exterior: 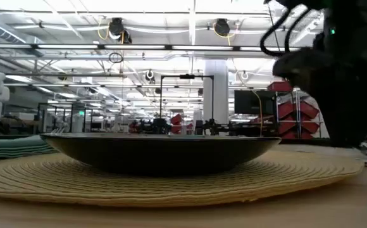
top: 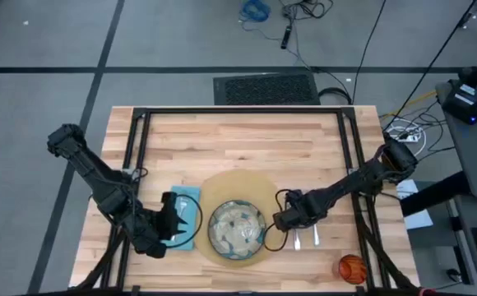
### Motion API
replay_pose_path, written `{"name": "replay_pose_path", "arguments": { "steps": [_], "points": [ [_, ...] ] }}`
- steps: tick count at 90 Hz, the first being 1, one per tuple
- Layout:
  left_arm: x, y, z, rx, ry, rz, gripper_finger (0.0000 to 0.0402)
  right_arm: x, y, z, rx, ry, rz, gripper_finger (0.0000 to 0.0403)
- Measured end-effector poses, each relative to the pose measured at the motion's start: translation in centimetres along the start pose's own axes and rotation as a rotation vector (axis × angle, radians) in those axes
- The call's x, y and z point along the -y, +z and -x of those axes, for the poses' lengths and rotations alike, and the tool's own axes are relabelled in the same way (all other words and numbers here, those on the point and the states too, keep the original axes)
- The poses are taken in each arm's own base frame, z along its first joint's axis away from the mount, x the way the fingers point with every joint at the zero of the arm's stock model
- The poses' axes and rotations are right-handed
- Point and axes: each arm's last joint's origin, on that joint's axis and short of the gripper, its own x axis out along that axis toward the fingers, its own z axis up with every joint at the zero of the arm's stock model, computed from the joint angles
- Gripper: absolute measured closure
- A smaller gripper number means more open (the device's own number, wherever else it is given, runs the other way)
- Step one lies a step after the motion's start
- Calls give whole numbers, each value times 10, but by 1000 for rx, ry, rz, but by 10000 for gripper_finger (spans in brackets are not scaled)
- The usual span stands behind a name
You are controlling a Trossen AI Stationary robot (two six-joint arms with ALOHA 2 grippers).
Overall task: Set table place
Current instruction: Put the orange cup on the top right of the brown mat
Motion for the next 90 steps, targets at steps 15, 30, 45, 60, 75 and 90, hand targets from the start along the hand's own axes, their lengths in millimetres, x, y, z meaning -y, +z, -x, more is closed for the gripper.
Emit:
{"name": "replay_pose_path", "arguments": {
  "steps": [15,30,45,60,75,90],
  "points": [
    [0,0,0,-2,-5,0,314,-12,2,36,35,-21,60,305],
    [1,2,0,16,-16,2,314,-23,-9,70,33,12,264,305],
    [7,12,-2,107,-61,47,314,-24,-40,98,114,66,480,305],
    [9,24,0,247,-25,105,314,1,-79,116,146,46,622,305],
    [8,38,3,375,-35,94,314,47,-118,130,147,-37,622,305],
    [-3,45,-1,399,2,130,314,87,-130,150,205,-43,514,305]
  ]
}}
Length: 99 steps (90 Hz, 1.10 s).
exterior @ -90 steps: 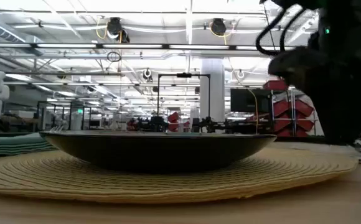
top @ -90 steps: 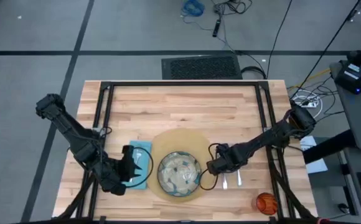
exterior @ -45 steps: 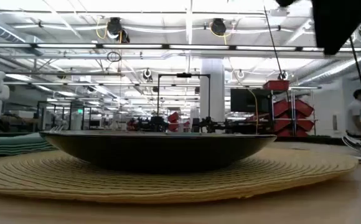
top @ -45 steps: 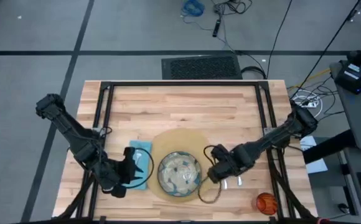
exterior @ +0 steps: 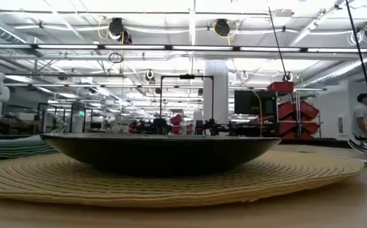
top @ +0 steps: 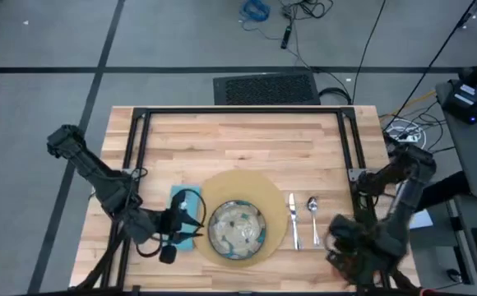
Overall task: Set table place
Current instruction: Put the orange cup on the top right of the brown mat
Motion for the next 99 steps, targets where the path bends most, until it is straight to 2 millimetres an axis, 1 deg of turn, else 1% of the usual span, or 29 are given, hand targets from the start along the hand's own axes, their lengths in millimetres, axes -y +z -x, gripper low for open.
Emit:
{"name": "replay_pose_path", "arguments": {
  "steps": [10,22,35,42,48,60,69,76,86,99],
  "points": [
    [-6,2,-3,1,23,15,314,6,-8,6,-52,12,-50,305],
    [-10,3,-5,4,39,27,314,4,-20,8,-183,35,-35,305],
    [-11,8,-6,44,36,53,314,3,-25,9,-232,34,-62,304],
    [-10,10,-6,59,32,59,314,4,-26,10,-240,25,-57,295],
    [-10,10,-6,64,30,62,314,5,-29,9,-235,26,-54,279],
    [-10,10,-6,63,31,63,314,7,-37,-4,-248,-6,-38,230],
    [-10,10,-6,62,30,62,314,7,-44,-18,-259,-12,-29,193],
    [-10,10,-6,62,31,62,314,7,-48,-28,-293,-19,-15,171],
    [-10,10,-6,62,31,63,314,9,-54,-42,-321,-39,0,154],
    [-10,10,-6,61,30,63,314,12,-64,-60,-328,-29,16,152]
  ]
}}
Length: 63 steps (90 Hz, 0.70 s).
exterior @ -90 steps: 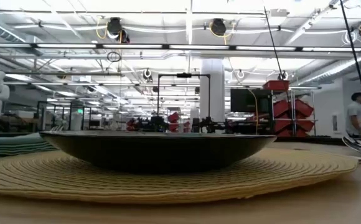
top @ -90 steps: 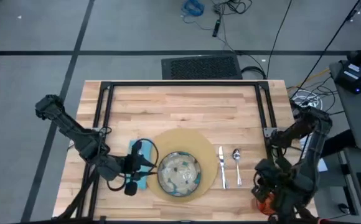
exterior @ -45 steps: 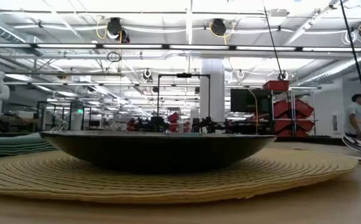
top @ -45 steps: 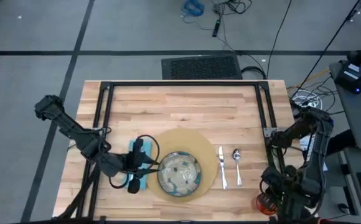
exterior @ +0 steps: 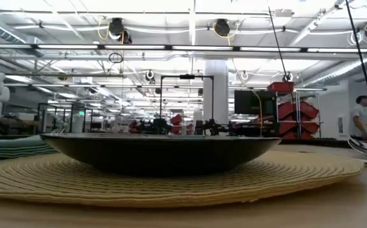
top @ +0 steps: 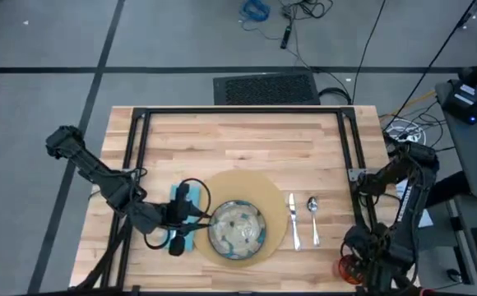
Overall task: Set table place
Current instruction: Put the orange cup on the top right of the brown mat
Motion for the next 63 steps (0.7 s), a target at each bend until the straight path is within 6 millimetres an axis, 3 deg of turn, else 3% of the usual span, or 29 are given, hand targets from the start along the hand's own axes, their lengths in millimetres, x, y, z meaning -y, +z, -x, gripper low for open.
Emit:
{"name": "replay_pose_path", "arguments": {
  "steps": [17,24,31,35,41,51,63],
  "points": [
    [0,0,0,-1,-2,0,314,-2,1,-27,-22,57,8,179],
    [0,0,0,-1,-3,0,314,-1,3,-32,-22,61,7,239],
    [0,0,0,-1,-3,0,314,-3,4,-33,-33,68,19,344],
    [0,0,0,-1,-3,0,314,-4,5,-31,-32,69,44,378],
    [0,0,0,-2,-5,0,314,-5,8,-26,-47,56,44,393],
    [0,0,0,-2,-6,0,314,-6,13,-9,-59,20,48,399],
    [0,0,0,-3,-6,-1,314,-5,25,24,6,38,41,400]
  ]
}}
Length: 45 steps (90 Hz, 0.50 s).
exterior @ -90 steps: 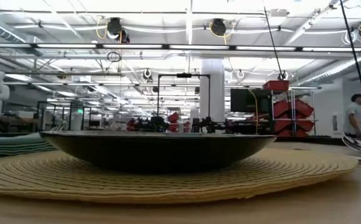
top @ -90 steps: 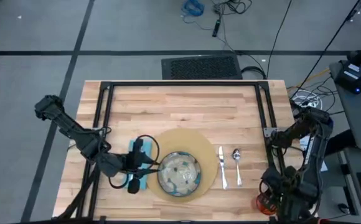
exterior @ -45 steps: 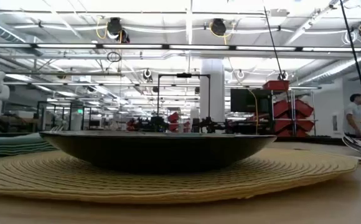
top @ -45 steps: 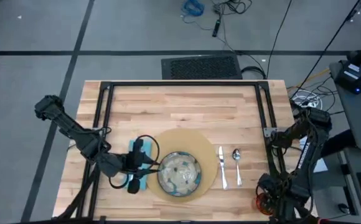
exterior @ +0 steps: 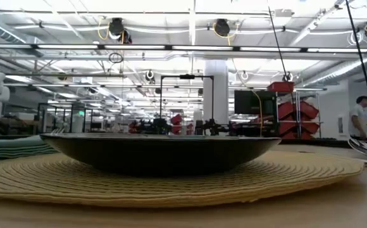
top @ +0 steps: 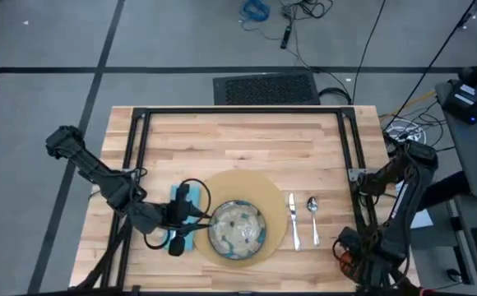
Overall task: Set table place
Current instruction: Put the orange cup on the top right of the brown mat
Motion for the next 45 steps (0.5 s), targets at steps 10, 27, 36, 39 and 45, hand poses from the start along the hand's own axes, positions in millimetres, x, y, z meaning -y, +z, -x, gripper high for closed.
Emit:
{"name": "replay_pose_path", "arguments": {
  "steps": [10,27,36,39,45],
  "points": [
    [0,-1,0,-10,4,-9,314,6,22,21,129,-33,-59,401],
    [-3,-1,0,8,80,-102,314,21,81,35,232,-102,-60,402],
    [-9,1,6,35,190,-127,314,30,119,46,310,-72,14,402],
    [-12,3,11,42,220,-125,314,34,133,50,336,-56,35,402],
    [-18,4,21,50,274,-112,314,43,159,58,388,-16,88,402]
  ]
}}
